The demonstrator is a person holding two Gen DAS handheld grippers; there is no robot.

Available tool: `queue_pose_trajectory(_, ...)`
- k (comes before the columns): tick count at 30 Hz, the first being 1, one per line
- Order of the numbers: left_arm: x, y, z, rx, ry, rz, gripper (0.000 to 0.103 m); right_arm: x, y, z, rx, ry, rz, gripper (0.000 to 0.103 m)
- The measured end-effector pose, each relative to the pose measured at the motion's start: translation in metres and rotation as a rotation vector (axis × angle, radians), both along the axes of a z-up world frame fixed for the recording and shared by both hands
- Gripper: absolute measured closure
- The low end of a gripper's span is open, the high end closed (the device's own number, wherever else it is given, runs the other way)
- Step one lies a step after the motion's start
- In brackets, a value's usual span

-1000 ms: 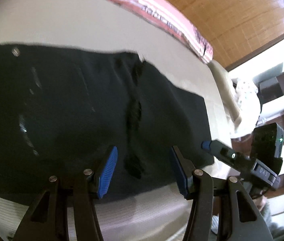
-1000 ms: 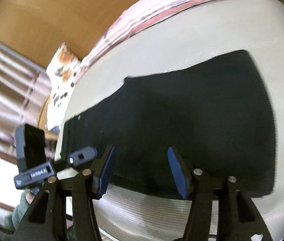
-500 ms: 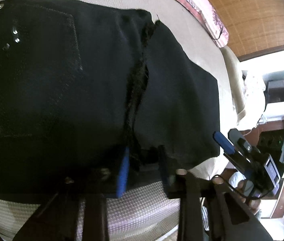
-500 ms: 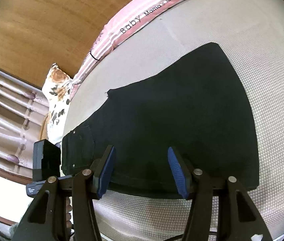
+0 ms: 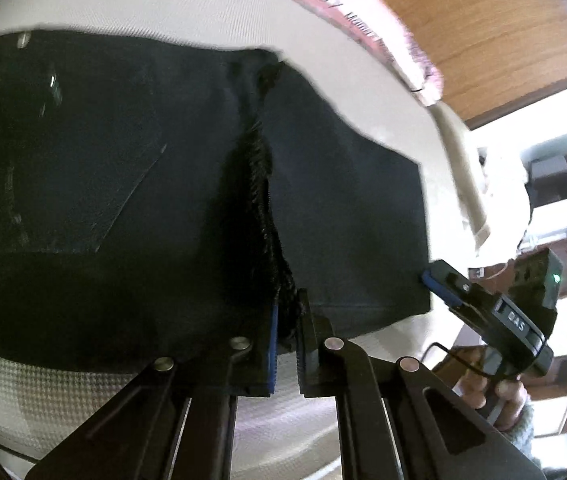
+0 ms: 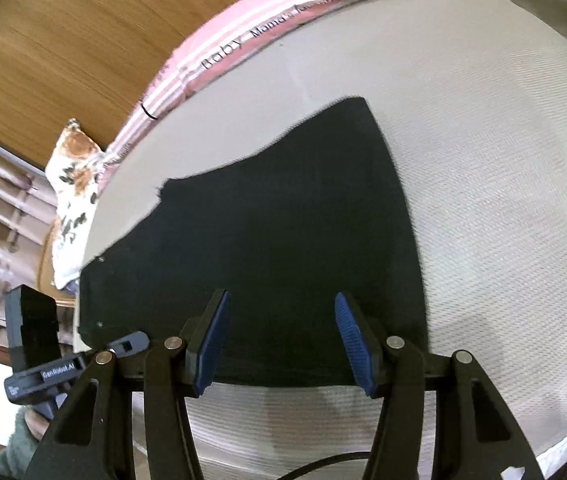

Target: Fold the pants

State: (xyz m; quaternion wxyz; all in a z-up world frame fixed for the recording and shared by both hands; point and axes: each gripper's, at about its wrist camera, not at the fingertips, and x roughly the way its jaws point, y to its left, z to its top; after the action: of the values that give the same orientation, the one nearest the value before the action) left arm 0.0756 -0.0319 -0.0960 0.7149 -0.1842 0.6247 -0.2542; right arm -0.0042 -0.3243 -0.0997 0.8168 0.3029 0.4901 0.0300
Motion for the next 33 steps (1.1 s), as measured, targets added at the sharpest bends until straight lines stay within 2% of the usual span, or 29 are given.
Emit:
queue_pose_trajectory(3,0.000,-0.007,-0.014,0.052,0.017,-0.010,0.095,-0.001,0.000,-0.014,-0.005,0.035,0.007,0.052)
queue_pose_trajectory(8,-0.001,-0.018,-0.004,0.153,-0.035,-0.054,0.085,0.003,0.004,-0.015,-0.044,0.058,0.031,0.052)
queue_pose_trajectory(11,-0.001,-0.024,0.008,0.227,-0.097,-0.064,0.080,0.005,0.002,-0.008,-0.052,0.054,0.038,0.052)
queue_pose_trajectory(14,0.001,-0.028,0.022,0.257,-0.177,-0.091,0.080,0.014,0.001,0.008,-0.125,0.005,0.060,0.051)
queue_pose_trajectory(16,0.004,-0.035,0.031,0.289,-0.264,-0.118,0.080,0.023,-0.002,0.014,-0.167,-0.012,0.065,0.051)
queue_pose_trajectory(19,0.016,-0.043,0.034,0.288,-0.357,-0.145,0.080,0.045,-0.009,0.021,-0.217,-0.047,0.062,0.051)
queue_pose_trajectory(23,0.048,-0.065,0.032,0.280,-0.441,-0.151,0.080,0.072,-0.017,0.024,-0.228,-0.082,0.049,0.055)
queue_pose_trajectory(27,0.079,-0.081,0.020,0.276,-0.461,-0.186,0.080,0.096,-0.026,0.017,-0.259,-0.052,0.042,0.061)
queue_pose_trajectory(33,0.117,-0.088,-0.010,0.294,-0.387,-0.183,0.080,0.114,-0.029,0.001,-0.291,-0.024,0.052,0.065)
